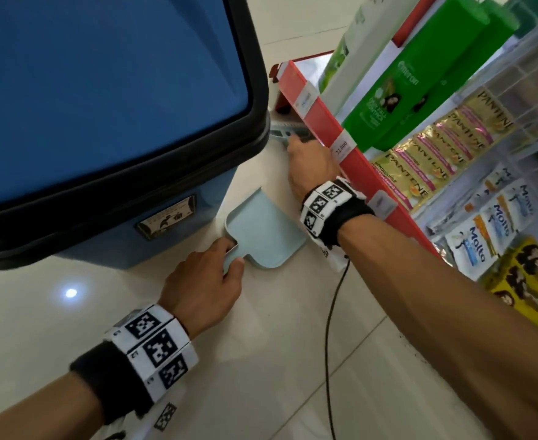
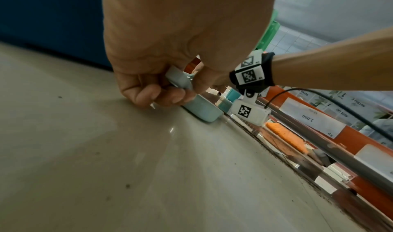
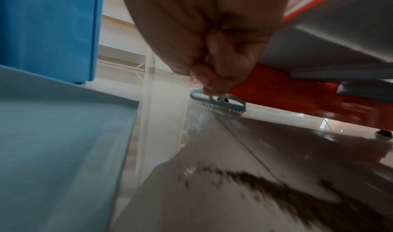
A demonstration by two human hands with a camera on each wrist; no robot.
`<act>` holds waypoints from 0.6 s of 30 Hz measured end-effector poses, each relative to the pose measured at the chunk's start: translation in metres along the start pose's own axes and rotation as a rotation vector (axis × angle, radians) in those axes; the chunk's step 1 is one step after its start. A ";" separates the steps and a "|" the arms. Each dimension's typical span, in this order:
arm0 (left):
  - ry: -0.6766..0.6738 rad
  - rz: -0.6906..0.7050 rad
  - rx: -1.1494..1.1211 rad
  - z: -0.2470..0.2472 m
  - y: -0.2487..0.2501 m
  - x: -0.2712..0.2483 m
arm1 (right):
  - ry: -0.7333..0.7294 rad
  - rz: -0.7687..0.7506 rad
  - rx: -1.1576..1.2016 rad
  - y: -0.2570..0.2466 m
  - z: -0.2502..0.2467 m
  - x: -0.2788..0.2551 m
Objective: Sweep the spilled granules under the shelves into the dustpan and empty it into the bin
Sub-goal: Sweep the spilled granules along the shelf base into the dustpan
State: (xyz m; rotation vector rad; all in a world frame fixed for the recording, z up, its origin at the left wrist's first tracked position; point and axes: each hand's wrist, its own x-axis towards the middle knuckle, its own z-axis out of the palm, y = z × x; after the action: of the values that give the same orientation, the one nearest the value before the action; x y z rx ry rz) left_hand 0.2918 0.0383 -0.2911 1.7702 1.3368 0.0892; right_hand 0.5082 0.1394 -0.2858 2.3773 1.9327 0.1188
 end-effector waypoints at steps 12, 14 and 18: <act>-0.014 0.057 -0.015 0.004 0.003 -0.001 | -0.268 0.040 -0.013 0.029 -0.060 -0.084; -0.014 0.072 -0.016 0.002 0.006 -0.003 | -0.137 0.001 0.024 0.019 -0.068 -0.066; -0.008 0.069 -0.023 0.003 0.007 -0.004 | -0.031 -0.067 -0.020 -0.020 -0.062 -0.012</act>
State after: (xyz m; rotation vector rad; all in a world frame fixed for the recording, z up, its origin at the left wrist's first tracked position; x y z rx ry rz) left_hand 0.2970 0.0331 -0.2868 1.7957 1.2637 0.1349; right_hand 0.4800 0.1319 -0.2267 2.2853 1.9852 0.0966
